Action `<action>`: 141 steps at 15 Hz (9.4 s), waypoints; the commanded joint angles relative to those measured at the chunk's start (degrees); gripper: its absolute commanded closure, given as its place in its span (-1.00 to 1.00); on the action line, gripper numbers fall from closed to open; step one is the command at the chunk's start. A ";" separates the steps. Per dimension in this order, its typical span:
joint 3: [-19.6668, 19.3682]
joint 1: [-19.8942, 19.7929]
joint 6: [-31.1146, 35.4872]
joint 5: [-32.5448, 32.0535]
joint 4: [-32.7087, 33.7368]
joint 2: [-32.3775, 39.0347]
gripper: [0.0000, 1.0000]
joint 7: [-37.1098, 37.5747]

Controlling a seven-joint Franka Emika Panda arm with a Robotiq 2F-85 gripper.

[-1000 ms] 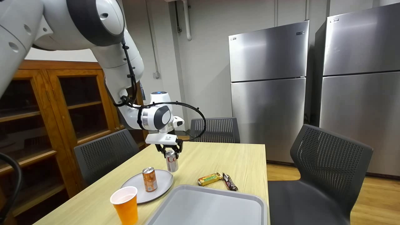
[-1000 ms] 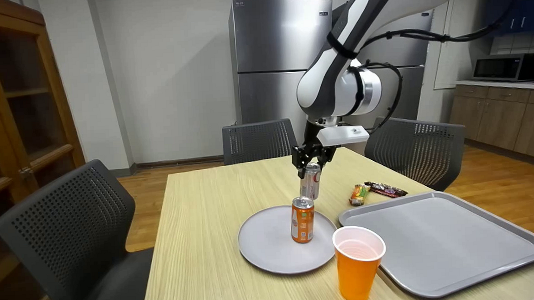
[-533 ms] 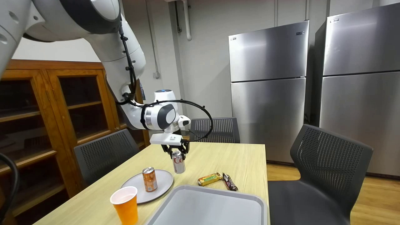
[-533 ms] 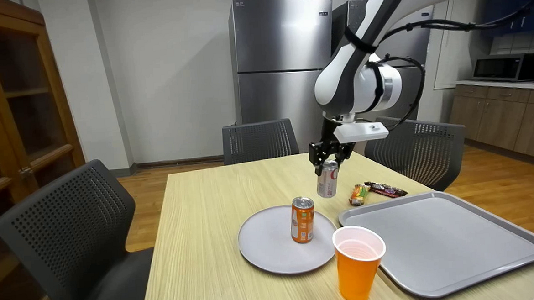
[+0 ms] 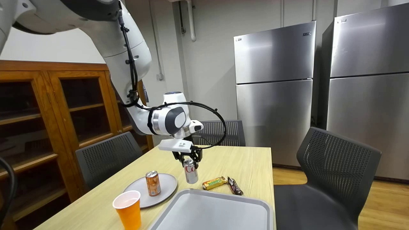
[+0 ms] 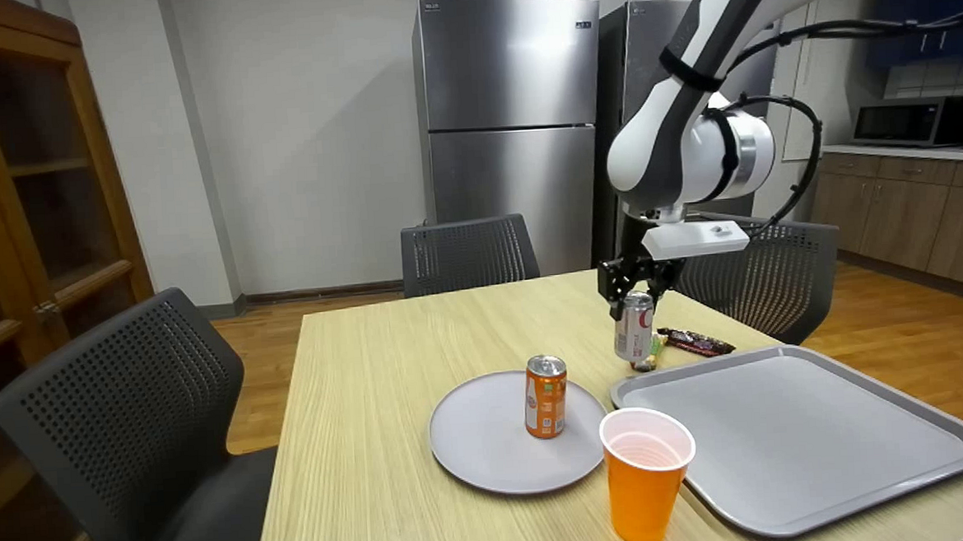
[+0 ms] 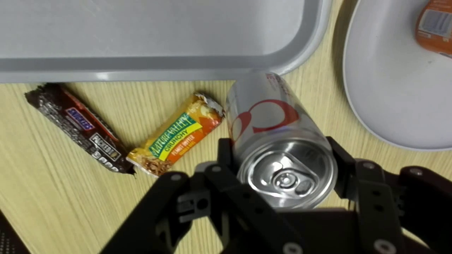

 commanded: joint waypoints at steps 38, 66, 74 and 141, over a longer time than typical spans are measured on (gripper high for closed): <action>-8.35 0.07 5.05 0.64 -11.22 -1.21 0.23 13.78; 4.28 -0.46 5.75 4.29 -5.08 -5.31 -1.00 10.20; 10.50 -0.74 6.15 8.20 -2.72 -3.18 -1.00 7.41; 7.00 9.78 -1.34 -1.63 -1.90 2.45 -1.00 4.24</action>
